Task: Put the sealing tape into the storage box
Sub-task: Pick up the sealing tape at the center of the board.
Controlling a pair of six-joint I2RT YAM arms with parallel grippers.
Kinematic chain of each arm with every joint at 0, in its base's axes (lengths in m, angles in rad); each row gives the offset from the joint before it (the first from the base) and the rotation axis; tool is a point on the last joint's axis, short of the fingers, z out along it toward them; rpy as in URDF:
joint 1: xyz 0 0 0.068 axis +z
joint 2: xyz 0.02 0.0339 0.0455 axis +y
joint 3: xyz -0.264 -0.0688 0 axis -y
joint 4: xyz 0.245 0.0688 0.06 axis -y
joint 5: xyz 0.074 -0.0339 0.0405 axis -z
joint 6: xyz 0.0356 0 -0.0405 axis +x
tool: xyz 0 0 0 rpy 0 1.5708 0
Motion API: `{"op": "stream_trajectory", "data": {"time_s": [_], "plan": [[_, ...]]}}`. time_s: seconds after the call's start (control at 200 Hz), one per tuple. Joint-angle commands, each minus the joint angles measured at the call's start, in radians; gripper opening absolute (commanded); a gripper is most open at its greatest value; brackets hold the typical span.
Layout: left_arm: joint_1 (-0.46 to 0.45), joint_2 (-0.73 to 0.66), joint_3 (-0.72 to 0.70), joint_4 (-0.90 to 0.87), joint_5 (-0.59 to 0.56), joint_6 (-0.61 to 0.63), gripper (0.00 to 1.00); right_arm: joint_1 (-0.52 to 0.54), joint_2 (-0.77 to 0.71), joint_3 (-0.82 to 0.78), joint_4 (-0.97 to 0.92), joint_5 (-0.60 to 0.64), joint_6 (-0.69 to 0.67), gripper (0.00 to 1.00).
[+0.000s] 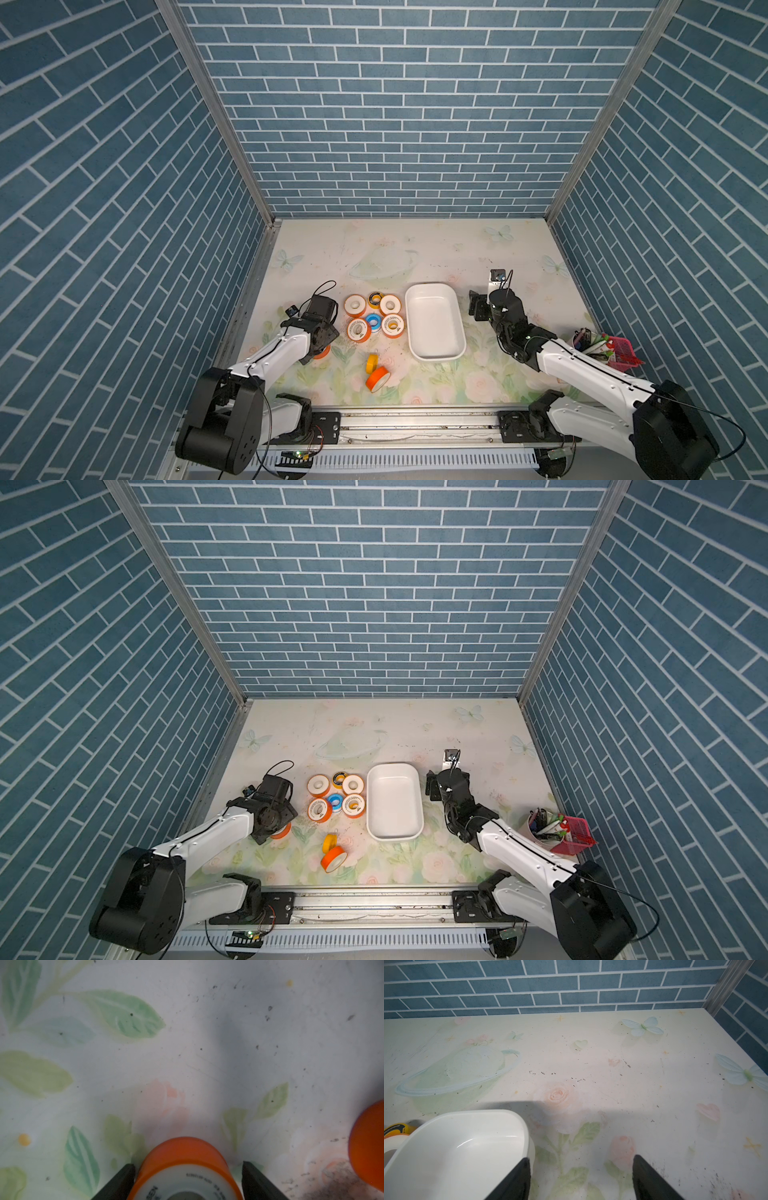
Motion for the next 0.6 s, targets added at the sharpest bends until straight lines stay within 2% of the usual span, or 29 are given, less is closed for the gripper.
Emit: {"op": "stream_trajectory", "data": {"time_s": [0.0,0.15,0.32,0.475,0.595], "plan": [[-0.018,0.019,-0.001,-0.041,0.017,-0.004,0.8,-0.002,0.009,0.004,0.01,0.019,-0.014,0.77],[-0.021,0.003,-0.001,-0.058,0.017,0.012,0.74,-0.002,0.01,0.005,0.008,0.019,-0.014,0.77],[-0.03,-0.031,0.083,-0.107,0.014,0.044,0.71,-0.002,0.007,0.002,0.005,0.033,-0.02,0.77],[-0.041,-0.068,0.163,-0.165,-0.003,0.07,0.65,-0.002,0.011,0.003,0.002,0.048,-0.023,0.76],[-0.093,-0.077,0.253,-0.199,-0.021,0.084,0.65,-0.003,0.013,0.003,0.002,0.06,-0.02,0.76]]}}
